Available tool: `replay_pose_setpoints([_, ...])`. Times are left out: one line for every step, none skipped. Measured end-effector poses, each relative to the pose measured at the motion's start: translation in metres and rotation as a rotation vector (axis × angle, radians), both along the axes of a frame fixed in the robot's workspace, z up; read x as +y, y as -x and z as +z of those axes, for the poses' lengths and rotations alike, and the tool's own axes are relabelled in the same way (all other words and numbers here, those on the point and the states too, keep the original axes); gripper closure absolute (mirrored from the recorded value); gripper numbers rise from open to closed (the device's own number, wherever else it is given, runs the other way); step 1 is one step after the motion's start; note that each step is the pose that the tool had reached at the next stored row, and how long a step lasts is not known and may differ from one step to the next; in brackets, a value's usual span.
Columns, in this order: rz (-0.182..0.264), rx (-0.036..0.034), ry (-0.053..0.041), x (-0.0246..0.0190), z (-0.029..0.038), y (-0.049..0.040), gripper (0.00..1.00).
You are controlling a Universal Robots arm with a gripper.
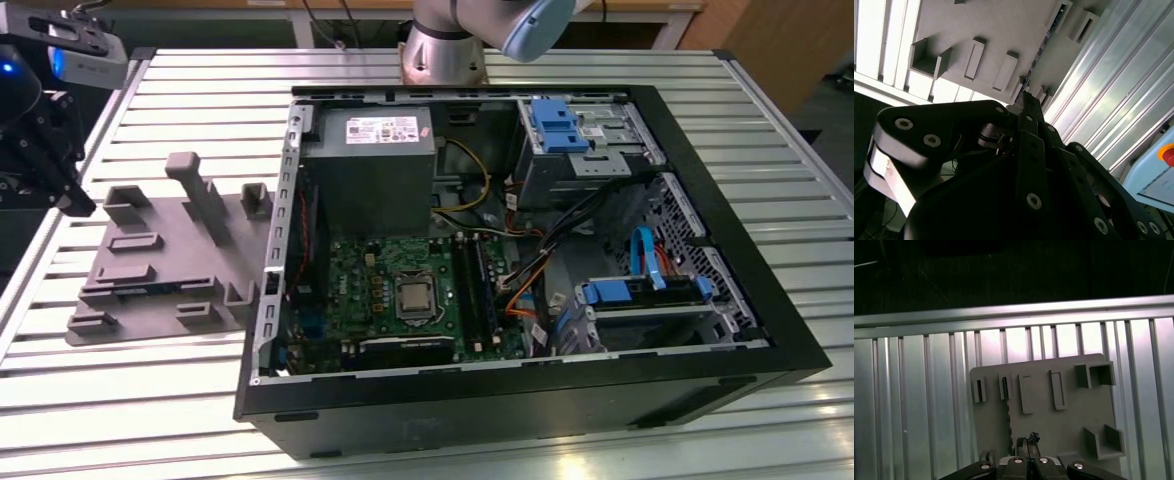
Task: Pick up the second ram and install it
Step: 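Pick up the second ram and move it above second insertion slot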
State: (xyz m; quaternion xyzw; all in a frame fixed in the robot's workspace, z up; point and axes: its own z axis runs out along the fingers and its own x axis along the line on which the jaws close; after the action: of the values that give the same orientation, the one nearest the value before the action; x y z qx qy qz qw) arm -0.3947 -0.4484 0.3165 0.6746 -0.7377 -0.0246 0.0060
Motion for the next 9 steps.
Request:
replay_pose_setpoints([0.000,0.0000,0.0000,0.0000,-0.0008,0.0000,0.89])
replay_pose_setpoints([0.001,-0.0001,-0.0001,0.0000,-0.0016,0.0000,0.89])
replay_pose_setpoints([0.001,0.0000,0.0000,0.0000,-0.0023,0.0000,0.89])
replay_pose_setpoints([0.001,0.0000,0.0000,0.0000,-0.0030,0.0000,0.89])
replay_pose_setpoints([0.002,-0.0001,0.0000,0.0000,-0.0038,0.0000,0.89])
replay_pose_setpoints([0.002,0.0000,0.0000,0.0000,-0.0044,0.0000,0.89])
replay_pose_setpoints([0.002,-0.0001,0.0000,0.0000,-0.0050,0.0000,0.89])
replay_pose_setpoints([0.003,0.0000,0.0000,0.0000,-0.0057,0.0000,0.89])
replay_pose_setpoints([0.003,0.0000,0.0000,0.0000,-0.0062,0.0000,0.89])
